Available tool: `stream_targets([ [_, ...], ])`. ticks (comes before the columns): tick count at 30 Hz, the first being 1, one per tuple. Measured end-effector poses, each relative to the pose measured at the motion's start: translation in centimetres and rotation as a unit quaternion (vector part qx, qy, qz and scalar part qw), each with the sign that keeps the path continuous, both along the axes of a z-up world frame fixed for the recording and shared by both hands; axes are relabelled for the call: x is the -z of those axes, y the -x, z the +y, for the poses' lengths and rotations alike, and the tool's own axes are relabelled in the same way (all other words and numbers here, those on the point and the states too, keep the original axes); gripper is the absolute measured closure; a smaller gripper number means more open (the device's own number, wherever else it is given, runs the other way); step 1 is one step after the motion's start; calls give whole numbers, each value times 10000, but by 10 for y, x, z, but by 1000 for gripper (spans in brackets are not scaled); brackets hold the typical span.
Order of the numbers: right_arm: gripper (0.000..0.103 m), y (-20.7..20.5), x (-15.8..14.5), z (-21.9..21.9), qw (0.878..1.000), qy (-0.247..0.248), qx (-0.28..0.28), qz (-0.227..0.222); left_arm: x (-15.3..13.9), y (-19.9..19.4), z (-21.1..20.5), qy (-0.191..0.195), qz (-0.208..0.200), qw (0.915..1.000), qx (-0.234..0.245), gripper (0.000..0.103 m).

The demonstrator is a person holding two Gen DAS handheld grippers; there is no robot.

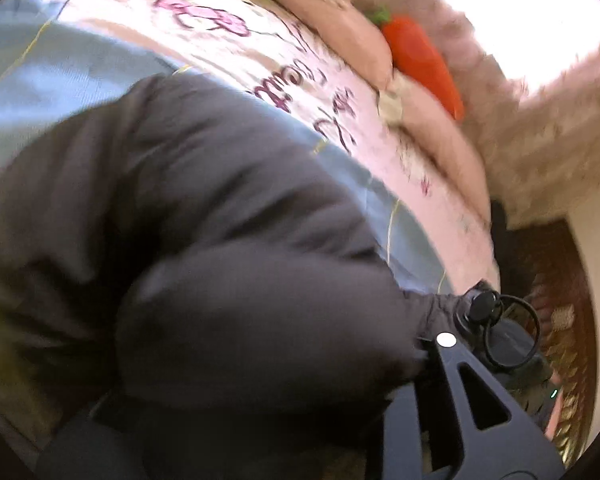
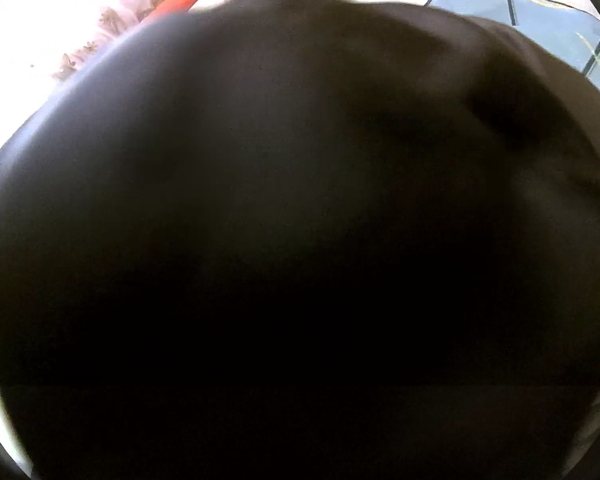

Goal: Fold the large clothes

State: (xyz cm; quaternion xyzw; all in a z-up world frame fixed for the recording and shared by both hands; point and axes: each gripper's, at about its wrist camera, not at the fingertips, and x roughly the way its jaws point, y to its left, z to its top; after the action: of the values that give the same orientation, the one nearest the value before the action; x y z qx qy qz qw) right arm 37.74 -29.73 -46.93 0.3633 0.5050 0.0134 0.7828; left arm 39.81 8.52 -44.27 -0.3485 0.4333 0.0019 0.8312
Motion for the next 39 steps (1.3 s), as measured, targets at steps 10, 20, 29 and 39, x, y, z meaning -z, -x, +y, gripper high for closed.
stream_targets([
  [10,1,17,-97,-20,9951,-792,257,-528,-140,19,-11,387,-1409,9892,119,2],
  [20,1,22,-193,36,9621,1597,-274,-2194,-248,63,-86,-2149,-2675,9385,380,2],
  [29,2,-101,-15,61,9674,2397,-678,454,-60,-57,-168,-3583,-33,9288,945,2],
  [39,1,-115,36,-1,9164,3528,-1816,525,2,-90,-99,-3609,980,9246,724,2],
])
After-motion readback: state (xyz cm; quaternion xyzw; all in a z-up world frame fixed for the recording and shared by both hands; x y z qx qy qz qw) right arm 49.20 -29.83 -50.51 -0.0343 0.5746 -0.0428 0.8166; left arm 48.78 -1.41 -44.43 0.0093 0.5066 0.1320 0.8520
